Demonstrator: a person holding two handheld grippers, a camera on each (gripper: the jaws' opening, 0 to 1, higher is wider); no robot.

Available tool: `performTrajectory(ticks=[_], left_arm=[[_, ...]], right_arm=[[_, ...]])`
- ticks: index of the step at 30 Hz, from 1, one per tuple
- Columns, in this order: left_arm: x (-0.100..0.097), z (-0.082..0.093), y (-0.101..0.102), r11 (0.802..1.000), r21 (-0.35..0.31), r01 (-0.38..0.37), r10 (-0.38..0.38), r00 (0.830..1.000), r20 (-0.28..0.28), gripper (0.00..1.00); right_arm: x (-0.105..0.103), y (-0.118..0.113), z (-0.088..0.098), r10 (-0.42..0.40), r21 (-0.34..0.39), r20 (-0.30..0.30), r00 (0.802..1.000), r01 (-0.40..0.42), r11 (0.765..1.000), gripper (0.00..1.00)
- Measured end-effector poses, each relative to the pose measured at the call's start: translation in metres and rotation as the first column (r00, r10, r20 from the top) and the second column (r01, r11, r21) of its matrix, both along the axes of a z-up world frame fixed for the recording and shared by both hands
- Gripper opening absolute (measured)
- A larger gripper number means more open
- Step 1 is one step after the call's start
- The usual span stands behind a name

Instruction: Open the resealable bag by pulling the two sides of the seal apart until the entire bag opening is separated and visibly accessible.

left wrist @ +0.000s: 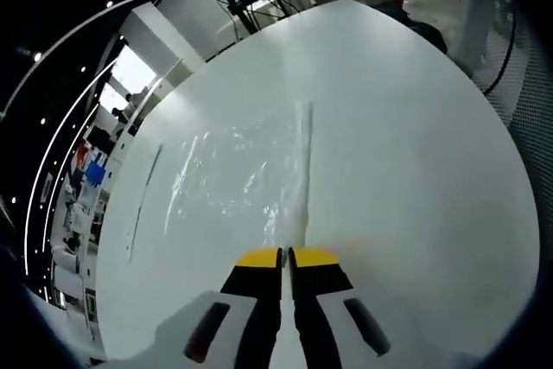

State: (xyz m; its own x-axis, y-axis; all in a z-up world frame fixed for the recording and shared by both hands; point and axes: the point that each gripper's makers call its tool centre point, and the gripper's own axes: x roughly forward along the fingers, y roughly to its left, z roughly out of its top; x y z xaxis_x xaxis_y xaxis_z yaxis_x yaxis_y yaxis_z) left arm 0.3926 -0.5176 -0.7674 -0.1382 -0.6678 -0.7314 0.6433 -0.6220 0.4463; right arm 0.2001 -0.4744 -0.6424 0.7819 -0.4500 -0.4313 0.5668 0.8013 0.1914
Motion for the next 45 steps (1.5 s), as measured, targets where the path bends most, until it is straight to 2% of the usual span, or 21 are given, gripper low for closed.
performTrajectory(ticks=[2,4,14,18,21,26,33,38,40,42,45], left_arm=[[0.0,0.002,0.001,1.0,-0.004,0.0,0.0,1.0,-0.005,0.01],[-0.002,0.006,0.002,1.0,-0.005,-0.006,0.006,0.999,-0.033,0.0],[-0.004,0.025,0.01,0.999,-0.039,0.022,-0.023,1.0,-0.02,0.0],[-0.004,0.035,0.015,0.998,-0.051,0.048,-0.048,0.999,0.008,0.0],[-0.006,0.041,0.018,0.997,-0.051,0.055,-0.055,0.998,-0.001,0.0],[-0.014,0.06,0.033,0.995,-0.045,0.087,-0.088,0.996,-0.024,0.0],[-0.023,0.074,0.047,0.99,-0.05,0.131,-0.133,0.99,-0.039,0.0],[-0.029,0.082,0.055,0.985,-0.051,0.162,-0.163,0.986,-0.018,0.0],[-0.032,0.089,0.058,0.984,-0.064,0.165,-0.166,0.986,-0.02,0.0],[-0.037,0.093,0.063,0.981,-0.067,0.182,-0.184,0.982,-0.032,0.0],[-0.043,0.099,0.071,0.976,-0.066,0.209,-0.211,0.977,-0.019,0.0]], right_arm=[[0.0,0.0,0.0,0.0,-0.002,0.001,1.0,0.0,1.0,0.72],[0.001,0.0,0.001,0.001,-0.002,0.005,1.0,-0.001,1.0,0.72],[0.002,0.002,0.001,0.012,-0.007,0.005,1.0,-0.012,1.0,0.72],[0.002,0.002,0.002,0.017,-0.01,0.005,1.0,-0.017,1.0,0.71],[0.003,0.003,0.003,0.02,-0.014,0.009,1.0,-0.02,1.0,0.71],[0.005,0.006,0.004,0.037,-0.019,0.008,0.999,-0.037,0.999,0.71],[0.007,0.008,0.005,0.049,-0.023,0.007,0.999,-0.049,0.999,0.71],[0.009,0.011,0.006,0.065,-0.031,0.004,0.998,-0.065,0.997,0.7],[0.009,0.01,0.007,0.064,-0.059,-0.023,0.998,-0.066,0.996,0.7],[0.011,0.011,0.009,0.074,-0.059,-0.015,0.997,-0.075,0.995,0.69],[0.013,0.013,0.01,0.085,-0.065,-0.016,0.996,-0.086,0.994,0.68]])
